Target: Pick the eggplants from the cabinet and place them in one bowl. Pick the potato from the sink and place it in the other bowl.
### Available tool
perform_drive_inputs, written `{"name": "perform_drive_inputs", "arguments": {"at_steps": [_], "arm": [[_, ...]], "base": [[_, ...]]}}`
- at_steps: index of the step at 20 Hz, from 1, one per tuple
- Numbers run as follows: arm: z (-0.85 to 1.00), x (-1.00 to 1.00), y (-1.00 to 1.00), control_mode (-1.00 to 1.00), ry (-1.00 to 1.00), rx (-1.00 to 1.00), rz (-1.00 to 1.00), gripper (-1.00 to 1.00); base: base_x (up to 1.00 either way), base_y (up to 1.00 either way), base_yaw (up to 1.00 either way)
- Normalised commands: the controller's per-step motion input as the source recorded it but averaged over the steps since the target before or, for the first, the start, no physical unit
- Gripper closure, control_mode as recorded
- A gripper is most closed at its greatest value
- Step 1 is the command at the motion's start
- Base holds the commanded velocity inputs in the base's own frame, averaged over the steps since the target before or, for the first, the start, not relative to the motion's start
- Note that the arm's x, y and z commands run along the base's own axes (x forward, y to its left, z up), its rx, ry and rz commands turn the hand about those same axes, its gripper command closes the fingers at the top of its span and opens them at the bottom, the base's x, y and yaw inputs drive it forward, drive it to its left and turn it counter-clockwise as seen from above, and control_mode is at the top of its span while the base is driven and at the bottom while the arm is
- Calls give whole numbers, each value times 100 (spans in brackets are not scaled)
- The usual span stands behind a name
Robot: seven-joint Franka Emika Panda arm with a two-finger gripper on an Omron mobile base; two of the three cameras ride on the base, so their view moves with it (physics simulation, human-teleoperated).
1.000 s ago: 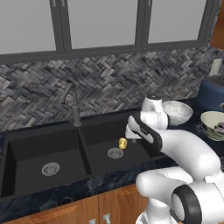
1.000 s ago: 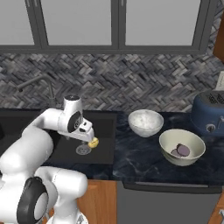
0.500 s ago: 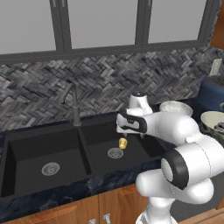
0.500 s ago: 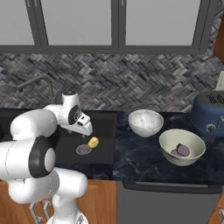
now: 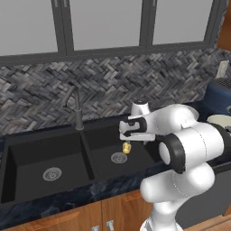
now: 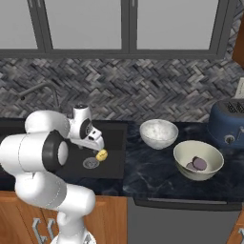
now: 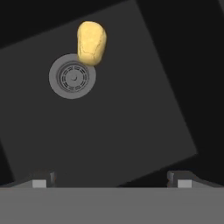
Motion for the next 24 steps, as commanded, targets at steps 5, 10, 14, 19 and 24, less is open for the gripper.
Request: {"name": "perform_drive_inputs", "arguments": {"at_steps": [5, 10, 14, 19, 24], "arm": [[-30, 18, -1, -100, -9, 0, 1, -100], [-23, 32, 0, -100, -12, 0, 4, -100], [-8, 31, 0, -100, -14, 1, 4, -100], [0, 42, 0, -100, -6, 0, 5, -100], [-1, 24, 0, -100, -1, 0, 3, -100]], "base": [[0, 0, 0], [0, 0, 0], [0, 0, 0], [0, 0, 0], [0, 0, 0]]}}
